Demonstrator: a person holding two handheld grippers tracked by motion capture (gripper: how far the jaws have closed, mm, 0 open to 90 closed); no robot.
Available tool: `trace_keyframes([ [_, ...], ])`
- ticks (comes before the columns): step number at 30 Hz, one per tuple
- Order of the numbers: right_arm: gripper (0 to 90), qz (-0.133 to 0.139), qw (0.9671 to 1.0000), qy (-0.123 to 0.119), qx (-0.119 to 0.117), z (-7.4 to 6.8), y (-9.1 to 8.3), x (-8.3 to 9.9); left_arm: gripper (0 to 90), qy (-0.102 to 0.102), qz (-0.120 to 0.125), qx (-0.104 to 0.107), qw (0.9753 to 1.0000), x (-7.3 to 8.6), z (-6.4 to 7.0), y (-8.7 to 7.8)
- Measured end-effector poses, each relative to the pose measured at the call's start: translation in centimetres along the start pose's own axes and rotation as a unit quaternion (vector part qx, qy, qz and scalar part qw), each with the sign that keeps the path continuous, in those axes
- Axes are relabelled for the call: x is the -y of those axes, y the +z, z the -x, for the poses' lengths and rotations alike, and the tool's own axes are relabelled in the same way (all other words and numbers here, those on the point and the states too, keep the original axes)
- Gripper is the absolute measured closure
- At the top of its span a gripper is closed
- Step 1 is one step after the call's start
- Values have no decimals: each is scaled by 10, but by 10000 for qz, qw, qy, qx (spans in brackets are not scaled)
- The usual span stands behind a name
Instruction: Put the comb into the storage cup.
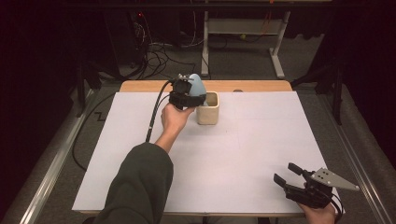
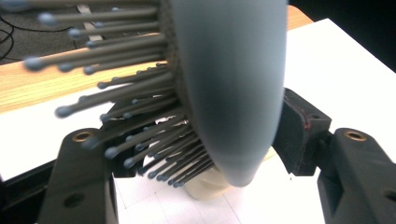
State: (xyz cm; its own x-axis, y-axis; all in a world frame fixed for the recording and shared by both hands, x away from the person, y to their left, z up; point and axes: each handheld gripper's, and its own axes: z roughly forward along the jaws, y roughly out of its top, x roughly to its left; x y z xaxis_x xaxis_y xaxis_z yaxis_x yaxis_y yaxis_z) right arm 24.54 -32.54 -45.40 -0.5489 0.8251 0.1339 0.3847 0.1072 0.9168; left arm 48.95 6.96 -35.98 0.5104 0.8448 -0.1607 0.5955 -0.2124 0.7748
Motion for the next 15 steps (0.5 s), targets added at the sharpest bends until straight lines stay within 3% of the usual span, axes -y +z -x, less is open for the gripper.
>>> trace_keyframes([
  [15, 264, -5, 10000, -12, 10, 0, 0, 0, 354, 43, 89, 105, 9999, 8, -3, -10],
])
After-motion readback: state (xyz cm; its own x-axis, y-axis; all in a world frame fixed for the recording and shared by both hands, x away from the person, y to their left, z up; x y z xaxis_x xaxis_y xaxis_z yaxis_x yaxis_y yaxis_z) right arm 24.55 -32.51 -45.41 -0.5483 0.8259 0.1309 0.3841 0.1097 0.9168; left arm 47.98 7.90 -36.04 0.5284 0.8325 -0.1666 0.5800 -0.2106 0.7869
